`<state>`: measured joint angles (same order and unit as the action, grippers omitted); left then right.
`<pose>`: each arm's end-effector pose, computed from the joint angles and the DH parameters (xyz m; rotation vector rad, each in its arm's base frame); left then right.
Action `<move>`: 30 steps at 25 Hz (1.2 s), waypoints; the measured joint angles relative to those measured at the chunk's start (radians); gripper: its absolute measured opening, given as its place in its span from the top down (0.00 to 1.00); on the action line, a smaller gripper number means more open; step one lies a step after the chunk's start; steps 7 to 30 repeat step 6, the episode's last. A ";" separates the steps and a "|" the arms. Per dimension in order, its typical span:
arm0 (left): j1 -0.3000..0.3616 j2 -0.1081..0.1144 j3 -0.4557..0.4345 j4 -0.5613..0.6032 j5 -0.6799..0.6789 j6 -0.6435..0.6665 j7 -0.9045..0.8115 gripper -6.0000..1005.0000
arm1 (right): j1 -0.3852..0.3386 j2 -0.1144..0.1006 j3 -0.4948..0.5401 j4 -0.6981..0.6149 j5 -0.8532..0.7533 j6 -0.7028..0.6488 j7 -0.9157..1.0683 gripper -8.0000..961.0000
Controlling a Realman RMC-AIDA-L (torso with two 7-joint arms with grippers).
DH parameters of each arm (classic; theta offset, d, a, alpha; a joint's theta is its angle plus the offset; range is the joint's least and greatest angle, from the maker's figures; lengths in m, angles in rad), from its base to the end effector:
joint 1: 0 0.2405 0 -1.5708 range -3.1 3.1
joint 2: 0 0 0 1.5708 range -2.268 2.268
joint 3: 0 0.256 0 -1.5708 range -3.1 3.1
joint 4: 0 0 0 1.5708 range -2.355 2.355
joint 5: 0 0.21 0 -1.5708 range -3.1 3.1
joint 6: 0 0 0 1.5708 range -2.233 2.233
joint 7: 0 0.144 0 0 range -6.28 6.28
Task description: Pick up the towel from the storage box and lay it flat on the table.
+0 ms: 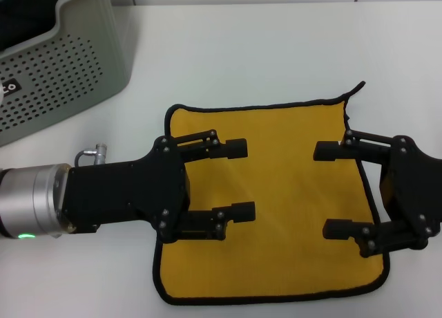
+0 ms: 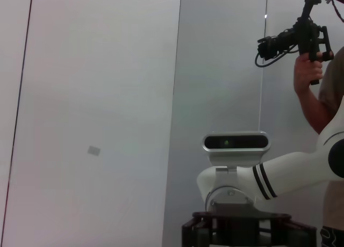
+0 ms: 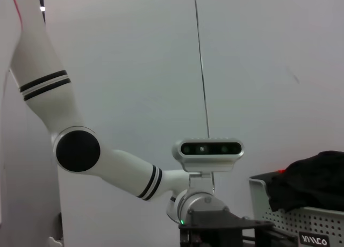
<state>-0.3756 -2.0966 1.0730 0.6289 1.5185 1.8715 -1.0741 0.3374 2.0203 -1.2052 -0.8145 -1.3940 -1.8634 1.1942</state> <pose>-0.2207 0.2560 -0.0151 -2.8189 -0.1301 -1.3097 0.2102 0.2629 0.0173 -2.8811 0.0253 1.2482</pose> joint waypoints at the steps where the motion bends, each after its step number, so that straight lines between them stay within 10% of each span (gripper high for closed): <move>1: 0.000 0.000 0.000 0.000 0.000 0.000 0.000 0.24 | 0.000 0.000 0.000 0.000 0.000 0.003 0.000 0.08; 30: 0.000 0.000 0.000 0.000 -0.004 0.001 0.000 0.24 | 0.000 0.000 -0.001 0.002 -0.003 0.005 0.000 0.08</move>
